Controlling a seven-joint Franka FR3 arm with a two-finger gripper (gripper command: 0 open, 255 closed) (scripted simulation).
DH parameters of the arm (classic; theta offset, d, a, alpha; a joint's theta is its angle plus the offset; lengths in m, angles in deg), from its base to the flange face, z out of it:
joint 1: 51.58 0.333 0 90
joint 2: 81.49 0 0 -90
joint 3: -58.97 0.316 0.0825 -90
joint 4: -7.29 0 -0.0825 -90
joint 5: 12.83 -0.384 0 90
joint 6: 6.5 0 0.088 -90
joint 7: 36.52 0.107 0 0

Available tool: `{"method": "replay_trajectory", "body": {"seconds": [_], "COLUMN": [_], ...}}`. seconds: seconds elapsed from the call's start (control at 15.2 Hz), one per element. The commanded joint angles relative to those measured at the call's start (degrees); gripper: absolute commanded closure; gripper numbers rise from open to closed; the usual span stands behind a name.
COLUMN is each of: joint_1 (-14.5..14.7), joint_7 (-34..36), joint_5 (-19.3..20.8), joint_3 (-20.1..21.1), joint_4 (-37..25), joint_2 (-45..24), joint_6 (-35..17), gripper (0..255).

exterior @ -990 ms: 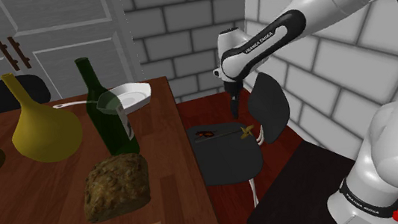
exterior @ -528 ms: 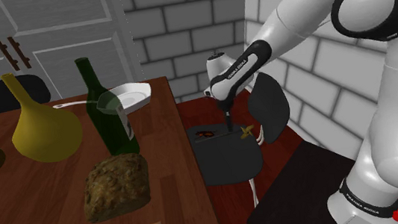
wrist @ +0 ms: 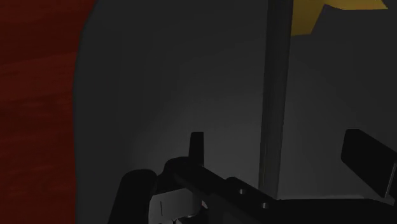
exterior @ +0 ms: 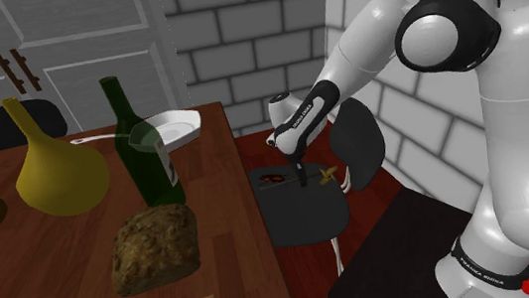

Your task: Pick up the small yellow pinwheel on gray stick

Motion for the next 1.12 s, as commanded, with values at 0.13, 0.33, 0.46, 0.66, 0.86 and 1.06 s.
{"method": "replay_trajectory", "body": {"seconds": [0.13,0.33,0.46,0.66,0.86,1.06], "joint_1": [-0.2,-0.2,-0.2,-0.1,-0.1,0.0], "joint_7": [0.0,0.0,-0.1,0.1,0.0,0.0], "joint_5": [-0.2,-0.3,-0.2,-0.3,-0.2,-0.1], "joint_3": [0.2,0.2,0.1,0.2,0.2,0.0], "joint_4": [-0.2,-0.5,-0.2,-0.6,-0.2,-0.1], "joint_2": [-2.5,-2.8,-2.5,-2.9,-2.5,-0.5], "joint_6": [-2.2,-2.2,-2.3,-2.4,-2.2,-0.4], "gripper": [0,255,255,255,255,255]}}
